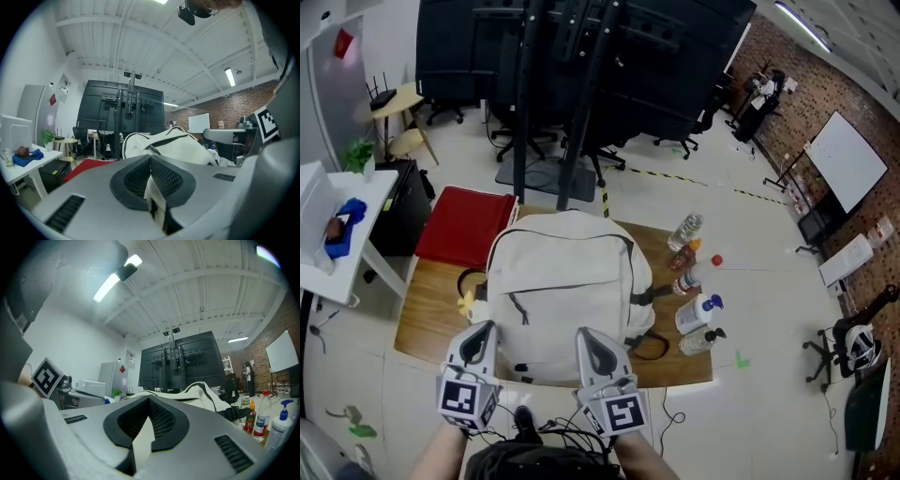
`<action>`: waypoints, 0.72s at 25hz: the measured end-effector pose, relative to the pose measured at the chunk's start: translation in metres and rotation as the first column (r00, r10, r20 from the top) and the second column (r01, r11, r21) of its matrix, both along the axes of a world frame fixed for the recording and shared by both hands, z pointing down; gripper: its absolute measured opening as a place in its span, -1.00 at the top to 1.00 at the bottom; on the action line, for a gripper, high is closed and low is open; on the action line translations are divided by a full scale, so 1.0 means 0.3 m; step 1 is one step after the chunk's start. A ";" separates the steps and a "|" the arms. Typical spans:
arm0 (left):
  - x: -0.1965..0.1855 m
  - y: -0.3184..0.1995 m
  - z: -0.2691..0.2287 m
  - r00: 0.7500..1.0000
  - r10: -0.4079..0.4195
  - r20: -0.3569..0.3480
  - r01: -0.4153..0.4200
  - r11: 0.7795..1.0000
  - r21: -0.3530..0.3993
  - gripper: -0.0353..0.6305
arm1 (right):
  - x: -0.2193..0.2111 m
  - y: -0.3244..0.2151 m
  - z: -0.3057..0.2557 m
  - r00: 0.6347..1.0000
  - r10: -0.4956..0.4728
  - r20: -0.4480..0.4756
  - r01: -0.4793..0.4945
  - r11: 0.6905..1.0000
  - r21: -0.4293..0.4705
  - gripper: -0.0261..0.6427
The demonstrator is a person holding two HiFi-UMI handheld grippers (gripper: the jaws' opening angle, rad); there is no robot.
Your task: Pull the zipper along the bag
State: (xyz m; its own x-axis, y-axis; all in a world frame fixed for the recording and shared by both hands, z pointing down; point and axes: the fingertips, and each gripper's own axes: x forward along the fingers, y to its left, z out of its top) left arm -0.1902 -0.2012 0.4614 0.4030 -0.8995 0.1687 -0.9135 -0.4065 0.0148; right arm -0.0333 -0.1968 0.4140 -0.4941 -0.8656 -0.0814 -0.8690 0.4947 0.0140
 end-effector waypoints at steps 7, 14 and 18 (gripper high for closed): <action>-0.027 -0.024 -0.014 0.999 0.032 -0.029 -0.031 0.999 0.022 0.63 | -0.067 -0.016 0.011 1.000 0.010 -0.008 -0.010 1.000 -0.016 0.90; -0.034 -0.034 0.052 0.993 0.113 -0.011 -0.114 0.993 -0.026 0.38 | -0.118 -0.015 0.027 0.999 0.041 -0.004 -0.041 0.999 -0.011 0.90; -0.004 -0.054 0.081 0.990 0.140 -0.008 -0.141 0.988 -0.059 0.26 | -0.091 -0.016 0.024 0.998 0.055 -0.004 -0.055 0.998 -0.019 0.90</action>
State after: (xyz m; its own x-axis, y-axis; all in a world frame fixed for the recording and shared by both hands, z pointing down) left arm -0.1913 -0.2174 0.4857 0.5254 -0.8223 0.2185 -0.8473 -0.5291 0.0461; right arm -0.0607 -0.2016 0.4212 -0.4457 -0.8929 -0.0630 -0.8949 0.4462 0.0077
